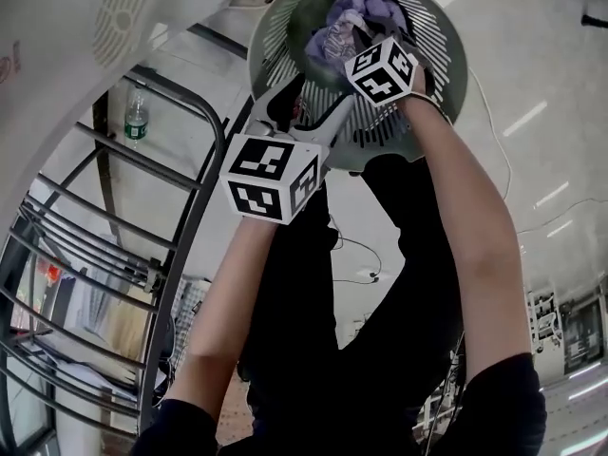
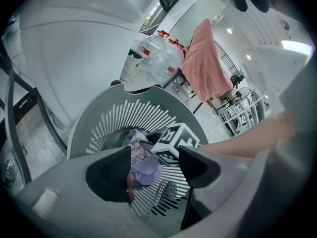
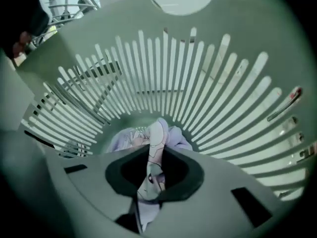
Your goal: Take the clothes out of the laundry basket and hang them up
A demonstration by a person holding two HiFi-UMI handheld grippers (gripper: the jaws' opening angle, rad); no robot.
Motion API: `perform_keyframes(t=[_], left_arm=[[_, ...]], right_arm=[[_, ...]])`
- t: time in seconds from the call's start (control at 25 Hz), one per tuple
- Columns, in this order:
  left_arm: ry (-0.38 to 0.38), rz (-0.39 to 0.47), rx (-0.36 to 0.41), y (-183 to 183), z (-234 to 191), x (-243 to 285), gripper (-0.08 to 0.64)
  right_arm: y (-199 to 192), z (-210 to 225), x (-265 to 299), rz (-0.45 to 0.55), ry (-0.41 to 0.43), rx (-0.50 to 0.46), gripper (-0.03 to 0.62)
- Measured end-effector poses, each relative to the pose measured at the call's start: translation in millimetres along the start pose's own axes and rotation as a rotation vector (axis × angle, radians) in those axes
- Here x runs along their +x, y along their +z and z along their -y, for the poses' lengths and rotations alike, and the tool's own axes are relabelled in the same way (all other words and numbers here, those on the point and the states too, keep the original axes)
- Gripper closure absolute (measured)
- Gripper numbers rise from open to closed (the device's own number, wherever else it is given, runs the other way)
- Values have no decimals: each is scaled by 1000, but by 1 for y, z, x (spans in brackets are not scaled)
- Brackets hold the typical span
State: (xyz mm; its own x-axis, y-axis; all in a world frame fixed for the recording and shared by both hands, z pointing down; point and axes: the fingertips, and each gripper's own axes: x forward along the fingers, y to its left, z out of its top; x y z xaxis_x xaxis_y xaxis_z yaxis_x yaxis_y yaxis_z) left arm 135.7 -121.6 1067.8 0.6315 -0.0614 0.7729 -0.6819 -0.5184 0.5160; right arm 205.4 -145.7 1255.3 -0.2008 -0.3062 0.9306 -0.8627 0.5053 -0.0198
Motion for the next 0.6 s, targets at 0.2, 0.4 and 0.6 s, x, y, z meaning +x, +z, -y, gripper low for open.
perform_keyframes(t=[0.2, 0.4, 0.6], left_arm=[[24, -40, -24, -9, 17, -27, 258], [37, -58, -40, -12, 32, -58, 258], [59, -44, -19, 11, 52, -103, 258]], right_arm=[[16, -14, -84, 140, 18, 43, 540], [42, -27, -164, 298, 11, 199, 541], [62, -32, -259, 397, 0, 229, 541]])
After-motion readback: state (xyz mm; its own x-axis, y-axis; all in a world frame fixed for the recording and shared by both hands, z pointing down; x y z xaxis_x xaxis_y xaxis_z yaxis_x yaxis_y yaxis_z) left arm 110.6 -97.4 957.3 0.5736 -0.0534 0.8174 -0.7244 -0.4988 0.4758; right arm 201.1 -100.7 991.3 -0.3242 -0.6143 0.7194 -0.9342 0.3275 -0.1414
